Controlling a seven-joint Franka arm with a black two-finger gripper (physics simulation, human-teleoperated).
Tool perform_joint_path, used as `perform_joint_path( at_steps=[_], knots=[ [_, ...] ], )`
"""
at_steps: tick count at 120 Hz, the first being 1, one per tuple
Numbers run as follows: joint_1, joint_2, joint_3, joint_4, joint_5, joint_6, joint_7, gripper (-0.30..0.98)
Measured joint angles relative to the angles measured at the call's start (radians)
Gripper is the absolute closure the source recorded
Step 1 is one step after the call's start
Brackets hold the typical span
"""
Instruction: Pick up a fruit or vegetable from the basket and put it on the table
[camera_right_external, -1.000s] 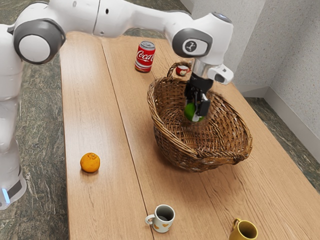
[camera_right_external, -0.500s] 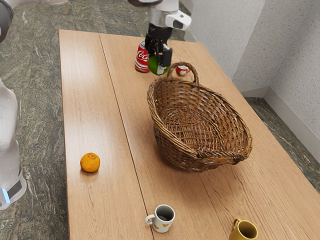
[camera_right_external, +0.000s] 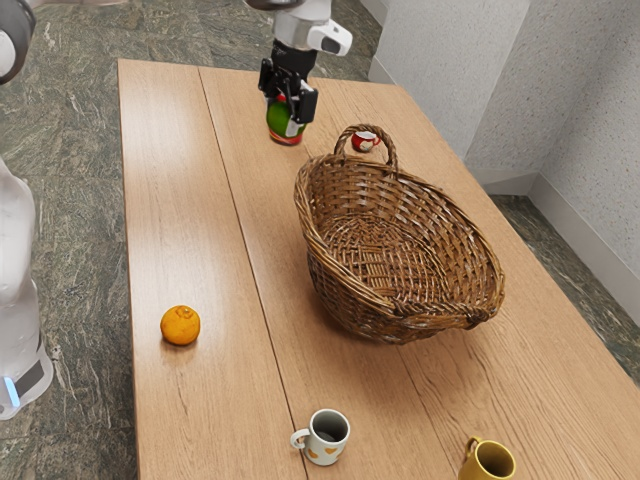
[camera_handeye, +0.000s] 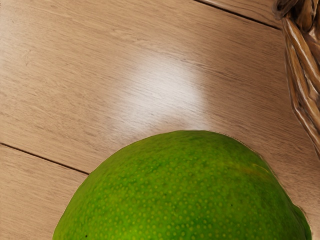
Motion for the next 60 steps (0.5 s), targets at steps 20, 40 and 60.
perform_joint_path(
  at_steps=[20, 40, 60],
  knots=[
    [0.0, 0.002, 0.0, -0.007, -0.007, -0.002, 0.0, 0.1],
    [0.0, 0.003, 0.0, -0.013, -0.009, 0.0, -0.001, 0.03],
    [0.0, 0.002, 0.0, -0.013, -0.01, 0.001, 0.0, 0.01]
  ],
)
